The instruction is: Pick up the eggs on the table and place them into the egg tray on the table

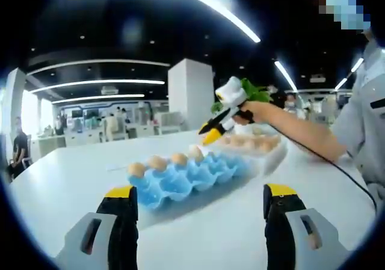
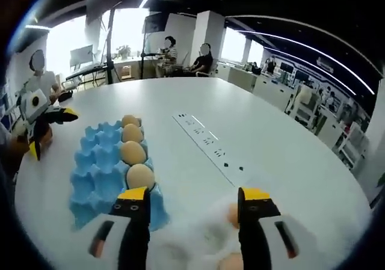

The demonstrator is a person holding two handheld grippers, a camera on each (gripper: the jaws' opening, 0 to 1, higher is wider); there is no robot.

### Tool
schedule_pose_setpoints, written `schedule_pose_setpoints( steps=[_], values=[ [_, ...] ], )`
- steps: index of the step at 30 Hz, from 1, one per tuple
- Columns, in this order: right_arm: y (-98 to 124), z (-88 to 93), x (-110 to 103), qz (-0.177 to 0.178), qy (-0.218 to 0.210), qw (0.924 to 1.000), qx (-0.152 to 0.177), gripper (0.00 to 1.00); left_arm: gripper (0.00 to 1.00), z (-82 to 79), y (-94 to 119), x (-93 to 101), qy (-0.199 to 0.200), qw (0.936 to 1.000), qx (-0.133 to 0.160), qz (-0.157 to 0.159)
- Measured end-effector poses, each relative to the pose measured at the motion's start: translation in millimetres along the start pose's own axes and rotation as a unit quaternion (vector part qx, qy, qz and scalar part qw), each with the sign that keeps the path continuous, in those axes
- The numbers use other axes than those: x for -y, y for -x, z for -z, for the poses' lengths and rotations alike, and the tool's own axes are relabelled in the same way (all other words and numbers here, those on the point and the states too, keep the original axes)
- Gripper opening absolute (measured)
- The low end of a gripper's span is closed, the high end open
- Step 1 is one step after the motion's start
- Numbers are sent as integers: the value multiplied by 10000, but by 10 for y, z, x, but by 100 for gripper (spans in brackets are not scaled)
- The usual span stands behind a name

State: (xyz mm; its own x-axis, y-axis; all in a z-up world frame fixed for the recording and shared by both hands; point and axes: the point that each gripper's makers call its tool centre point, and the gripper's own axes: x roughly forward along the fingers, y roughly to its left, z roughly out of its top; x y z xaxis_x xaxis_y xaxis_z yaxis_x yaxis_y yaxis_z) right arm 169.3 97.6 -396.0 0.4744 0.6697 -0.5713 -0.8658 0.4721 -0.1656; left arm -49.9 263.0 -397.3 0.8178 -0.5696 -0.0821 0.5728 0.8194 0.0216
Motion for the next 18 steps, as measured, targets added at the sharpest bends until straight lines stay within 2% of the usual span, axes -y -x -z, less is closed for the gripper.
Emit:
schedule_pose_setpoints(
  steps=[5, 11, 18],
  values=[
    [14, 109, 91, 197, -97, 9997, -100, 60, 87, -1, 1, 1, -2, 10000, 0, 6],
    [76, 135, 323, 678, -425, 9968, 17, 55, 87, 0, 2, 1, -9, 10000, -1, 4],
    [42, 253, 488, 882, -719, 9935, -14, 47, 87, 5, -2, 9, -17, 10000, -14, 11]
  ],
)
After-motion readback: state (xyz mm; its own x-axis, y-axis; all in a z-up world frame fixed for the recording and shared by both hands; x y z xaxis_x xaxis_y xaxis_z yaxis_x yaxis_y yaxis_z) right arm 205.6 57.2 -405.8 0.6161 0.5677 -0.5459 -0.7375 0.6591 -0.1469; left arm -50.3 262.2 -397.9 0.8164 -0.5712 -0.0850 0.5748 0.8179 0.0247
